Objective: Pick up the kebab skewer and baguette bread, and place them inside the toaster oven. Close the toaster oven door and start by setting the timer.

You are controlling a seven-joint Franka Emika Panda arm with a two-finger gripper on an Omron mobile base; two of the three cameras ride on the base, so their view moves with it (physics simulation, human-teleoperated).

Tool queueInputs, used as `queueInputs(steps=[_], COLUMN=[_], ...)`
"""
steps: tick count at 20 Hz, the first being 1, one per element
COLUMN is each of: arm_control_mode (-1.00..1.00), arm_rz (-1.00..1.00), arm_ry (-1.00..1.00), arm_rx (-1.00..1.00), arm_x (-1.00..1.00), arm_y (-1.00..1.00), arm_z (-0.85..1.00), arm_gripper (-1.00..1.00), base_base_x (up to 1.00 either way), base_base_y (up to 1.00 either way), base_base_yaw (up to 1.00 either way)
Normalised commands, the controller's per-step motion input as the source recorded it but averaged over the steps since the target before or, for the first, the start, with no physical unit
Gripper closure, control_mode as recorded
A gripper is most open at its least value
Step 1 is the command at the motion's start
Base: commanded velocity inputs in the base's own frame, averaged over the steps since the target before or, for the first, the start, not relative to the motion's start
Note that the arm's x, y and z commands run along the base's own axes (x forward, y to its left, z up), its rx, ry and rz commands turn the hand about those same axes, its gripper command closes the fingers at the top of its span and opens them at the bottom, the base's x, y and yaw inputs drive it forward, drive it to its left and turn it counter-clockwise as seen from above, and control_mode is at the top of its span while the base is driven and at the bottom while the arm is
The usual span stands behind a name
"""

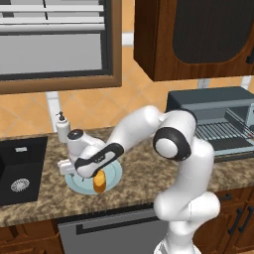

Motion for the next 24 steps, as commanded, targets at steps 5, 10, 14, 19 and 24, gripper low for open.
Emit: queueInputs(steps=[5,10,14,19,24], arm_control_mode=[-1.0,-1.0,-1.0,-1.0,-1.0], arm_rz=[-0.06,-0.04,-0.03,-0.01,0.08], arm_ry=[0.01,0.01,0.05,0.02,-0.03], arm_rx=[0.0,0.0,0.0,0.04,0.13], arm_x=[0.14,0.08,0.0,-0.04,-0.26], arm_y=[0.0,0.0,-0.1,-0.39,-0.85], arm_z=[-0.17,-0.16,-0.15,0.04,0.95], arm_gripper=[-1.0,-1.0,1.0,1.0,1.0], base_base_x=[0.0,0.0,0.0,0.0,0.0], base_base_y=[0.0,0.0,0.0,0.0,0.0], base_base_yaw=[0.0,0.0,0.0,0.0,0.0])
